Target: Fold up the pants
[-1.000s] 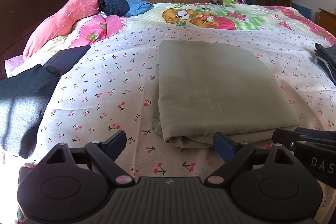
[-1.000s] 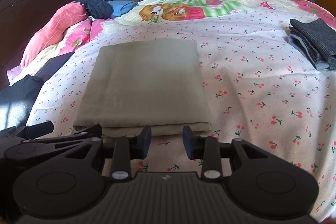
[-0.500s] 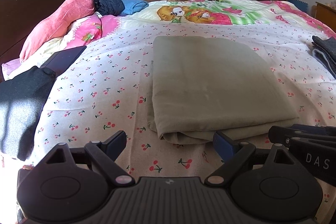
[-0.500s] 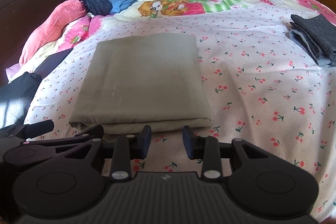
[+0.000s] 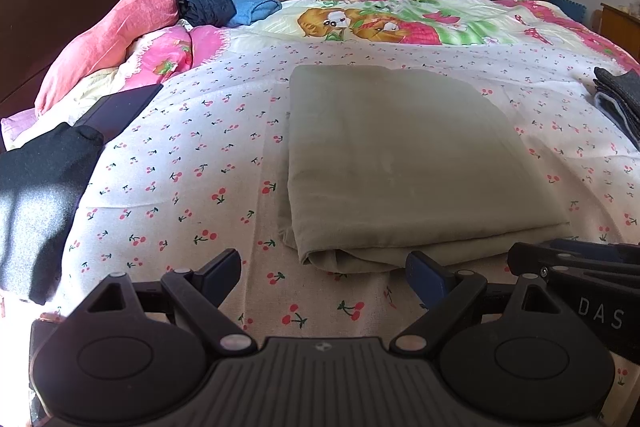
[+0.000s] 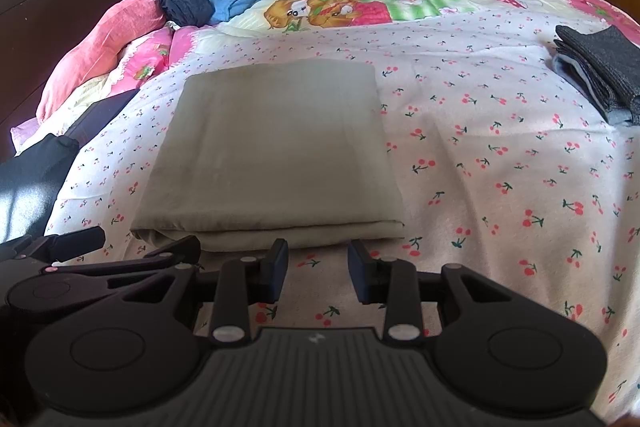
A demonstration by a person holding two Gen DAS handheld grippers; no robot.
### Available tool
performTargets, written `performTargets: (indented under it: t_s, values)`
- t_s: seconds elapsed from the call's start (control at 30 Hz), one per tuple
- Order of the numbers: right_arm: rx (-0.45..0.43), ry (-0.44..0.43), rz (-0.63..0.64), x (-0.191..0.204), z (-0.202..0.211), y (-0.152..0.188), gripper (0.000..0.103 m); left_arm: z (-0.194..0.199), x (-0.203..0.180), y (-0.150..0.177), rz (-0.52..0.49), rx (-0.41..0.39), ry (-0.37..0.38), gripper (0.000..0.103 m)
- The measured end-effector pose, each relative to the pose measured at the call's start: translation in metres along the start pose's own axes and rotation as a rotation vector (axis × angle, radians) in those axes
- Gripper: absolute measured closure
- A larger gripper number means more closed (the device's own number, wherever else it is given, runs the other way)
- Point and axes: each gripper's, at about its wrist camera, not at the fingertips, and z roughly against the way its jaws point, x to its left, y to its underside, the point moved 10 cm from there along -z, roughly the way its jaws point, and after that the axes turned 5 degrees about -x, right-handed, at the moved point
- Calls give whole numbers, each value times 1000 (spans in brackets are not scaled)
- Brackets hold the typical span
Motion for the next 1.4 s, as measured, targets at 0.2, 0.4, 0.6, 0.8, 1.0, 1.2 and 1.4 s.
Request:
performTargets:
  t_s: [0.2,0.4,0.6,0.8,1.0,1.2,1.4]
  values:
    - [5,-2,1,0,-1,0,69,-1,0,1,1,4,-4,2]
    - [3,-1,3,-1,-1,0,69,-1,0,1,1,3,-3,2]
    - [3,2,2,1,0,1,69,-1,-1,1,1,4,-4,2]
    - [3,2,3,1,0,1,69,-1,-1,1,0,2,-6,2]
    - [3,2,3,1,0,2,69,0,-1,1,-1,-1,-7,2]
    - [2,-1,4,0,1,1,69,1,-1,1,0,-1,-9,2]
    - [5,-2,4,0,0,1,69,0,-1,2,1,1,-8,2]
